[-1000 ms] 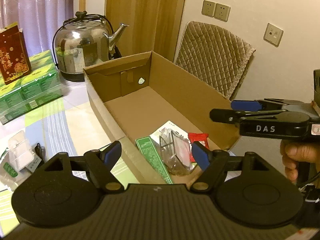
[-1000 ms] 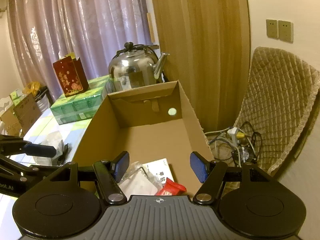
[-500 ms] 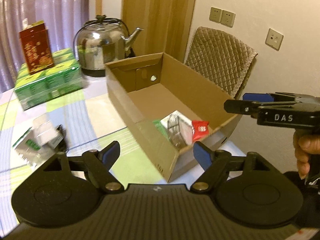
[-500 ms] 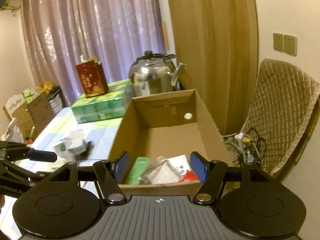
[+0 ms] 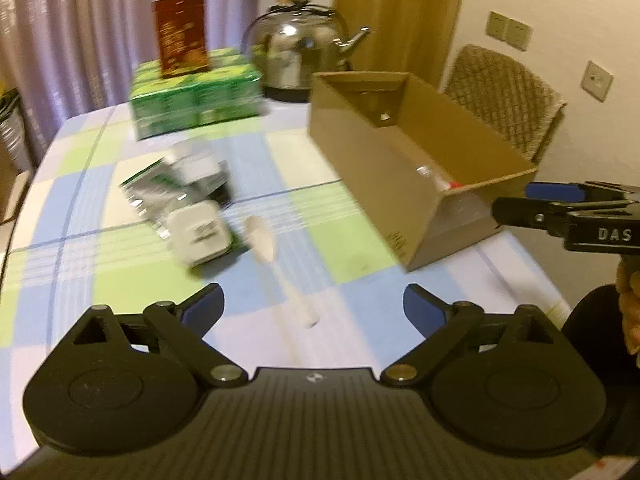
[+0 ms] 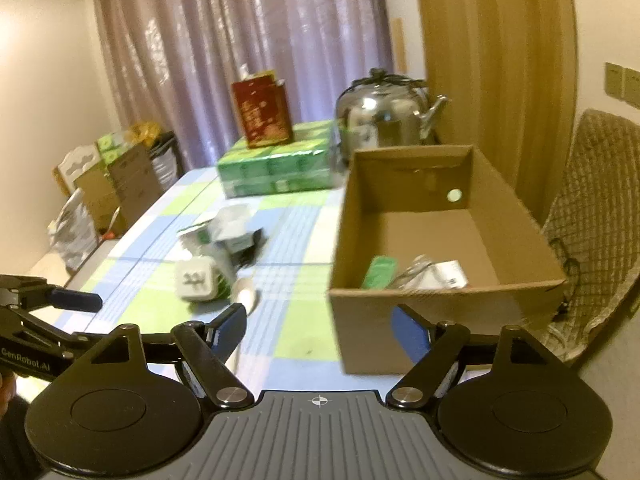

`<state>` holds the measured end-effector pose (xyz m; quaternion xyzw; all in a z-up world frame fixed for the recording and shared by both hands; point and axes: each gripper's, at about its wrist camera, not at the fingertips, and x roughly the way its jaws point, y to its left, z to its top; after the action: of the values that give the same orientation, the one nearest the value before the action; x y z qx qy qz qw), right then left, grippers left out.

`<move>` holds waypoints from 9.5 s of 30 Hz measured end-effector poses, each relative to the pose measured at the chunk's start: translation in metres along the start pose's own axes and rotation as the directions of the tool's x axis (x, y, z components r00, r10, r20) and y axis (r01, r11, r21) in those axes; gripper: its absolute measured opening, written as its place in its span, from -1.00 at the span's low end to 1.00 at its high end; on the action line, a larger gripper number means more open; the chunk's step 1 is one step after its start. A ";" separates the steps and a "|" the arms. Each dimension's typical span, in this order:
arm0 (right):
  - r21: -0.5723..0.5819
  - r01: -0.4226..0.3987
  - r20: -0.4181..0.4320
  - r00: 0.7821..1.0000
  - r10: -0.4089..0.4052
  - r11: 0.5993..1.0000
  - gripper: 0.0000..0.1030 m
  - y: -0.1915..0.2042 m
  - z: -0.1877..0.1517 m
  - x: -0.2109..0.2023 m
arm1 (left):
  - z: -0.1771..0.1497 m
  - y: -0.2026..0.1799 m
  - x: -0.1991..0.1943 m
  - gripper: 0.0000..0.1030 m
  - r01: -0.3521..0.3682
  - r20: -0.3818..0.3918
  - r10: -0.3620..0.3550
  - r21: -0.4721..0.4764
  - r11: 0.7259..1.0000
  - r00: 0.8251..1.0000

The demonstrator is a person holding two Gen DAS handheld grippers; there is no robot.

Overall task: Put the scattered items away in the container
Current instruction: 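Withdraw both grippers from the cardboard box back toward the table items, then grasp the white square night light with the left gripper while the right gripper grasps the wooden spoon, then carry the night light and wooden spoon toward the cardboard box with both grippers, then lower the night light into the cardboard box and open the left gripper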

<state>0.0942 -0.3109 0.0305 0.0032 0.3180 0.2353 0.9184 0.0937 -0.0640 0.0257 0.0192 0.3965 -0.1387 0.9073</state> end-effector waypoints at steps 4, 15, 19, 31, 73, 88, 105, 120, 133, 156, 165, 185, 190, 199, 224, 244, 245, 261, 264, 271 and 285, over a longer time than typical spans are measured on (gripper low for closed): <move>-0.026 -0.021 -0.028 0.999 0.020 0.999 0.57 0.016 -0.006 0.004 | -0.014 0.018 -0.013 0.88 -0.042 -0.003 0.041 -0.038 0.998 0.999; -0.077 -0.059 -0.079 0.995 0.053 0.995 0.62 0.047 -0.019 0.016 | -0.027 0.048 -0.028 0.89 -0.101 0.008 0.103 -0.094 0.990 0.995; -0.083 -0.065 -0.095 0.994 0.057 0.994 0.63 0.051 -0.023 0.021 | -0.030 0.053 -0.027 0.89 -0.110 0.004 0.111 -0.117 0.987 0.994; -0.100 -0.080 -0.146 0.987 0.065 0.992 0.66 0.061 -0.029 0.046 | -0.037 0.064 -0.012 0.88 -0.109 -0.025 0.107 -0.142 0.984 0.994; -0.195 -0.061 -0.206 0.978 0.020 0.979 0.58 0.048 -0.031 0.210 | 0.036 0.079 0.166 0.58 -0.212 0.008 0.214 -0.128 0.969 0.977; -0.195 -0.079 -0.182 0.982 0.043 0.978 0.31 0.067 -0.022 0.247 | 0.004 0.115 0.131 0.15 -0.158 -0.028 0.156 -0.151 0.976 0.987; -0.196 -0.069 -0.180 0.983 0.033 0.978 -0.40 0.075 -0.019 0.257 | -0.005 0.118 0.131 0.38 -0.153 -0.025 0.151 -0.196 0.969 0.988; -0.197 -0.057 -0.191 0.981 0.019 0.979 -0.40 0.063 -0.033 0.229 | 0.000 0.143 0.139 0.47 -0.081 -0.092 0.053 -0.329 0.941 0.994; -0.191 -0.072 -0.198 0.980 0.034 0.979 -0.40 0.068 -0.036 0.226 | -0.019 0.121 0.122 0.26 -0.016 -0.126 -0.023 -0.296 0.955 0.992; -0.186 -0.061 -0.199 0.980 0.024 0.981 -0.35 0.070 -0.035 0.230 | -0.026 0.122 0.121 0.20 0.080 -0.174 -0.117 -0.209 0.975 0.978; -0.183 -0.053 -0.197 0.980 0.017 0.982 -0.40 0.069 -0.036 0.215 | -0.033 0.112 0.114 0.20 0.048 -0.153 -0.083 -0.218 0.975 0.985; -0.145 0.029 -0.058 0.998 -0.038 0.989 -0.41 0.055 -0.020 0.125 | -0.021 0.071 0.069 0.20 0.046 -0.071 -0.060 -0.186 0.982 0.996; -0.139 0.035 -0.037 0.999 -0.040 0.990 -0.43 0.053 -0.018 0.110 | -0.018 0.063 0.061 0.20 0.051 -0.058 -0.062 -0.177 0.983 0.996; -0.127 0.036 -0.024 0.999 -0.040 0.991 -0.43 0.050 -0.019 0.101 | -0.016 0.057 0.058 0.20 0.054 -0.052 -0.063 -0.166 0.985 0.997; -0.129 0.051 0.106 0.994 -0.037 0.990 -0.44 0.042 0.023 0.078 | 0.014 0.041 0.055 0.20 0.068 -0.006 -0.069 -0.091 0.994 0.998; 0.004 0.095 0.278 0.956 -0.092 0.995 -0.44 -0.024 0.101 0.016 | 0.085 -0.032 0.040 0.20 0.135 0.102 -0.140 0.057 0.989 0.985; 0.019 0.098 0.278 0.956 -0.099 0.995 -0.44 -0.030 0.103 0.014 | 0.088 -0.036 0.040 0.20 0.139 0.107 -0.146 0.065 0.988 0.984; 0.093 0.212 0.235 0.945 -0.229 0.973 -0.43 -0.117 0.095 0.018 | 0.140 -0.112 0.067 0.20 0.224 0.124 -0.246 0.168 0.960 0.961; 0.094 0.220 0.215 0.948 -0.236 0.971 -0.43 -0.131 0.090 0.026 | 0.148 -0.123 0.080 0.20 0.235 0.120 -0.258 0.177 0.956 0.959; 0.085 0.230 0.165 0.956 -0.242 0.969 -0.43 -0.152 0.076 0.047 | 0.155 -0.135 0.117 0.20 0.250 0.085 -0.267 0.171 0.953 0.960; 0.076 0.224 0.094 0.969 -0.230 0.972 -0.43 -0.165 0.057 0.077 | 0.142 -0.140 0.166 0.20 0.228 0.010 -0.233 0.173 0.958 0.972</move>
<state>0.2510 -0.4159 0.0055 0.0087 0.2765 0.1176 0.9538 0.2656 -0.2582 0.0129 0.0485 0.3688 -0.2770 0.8859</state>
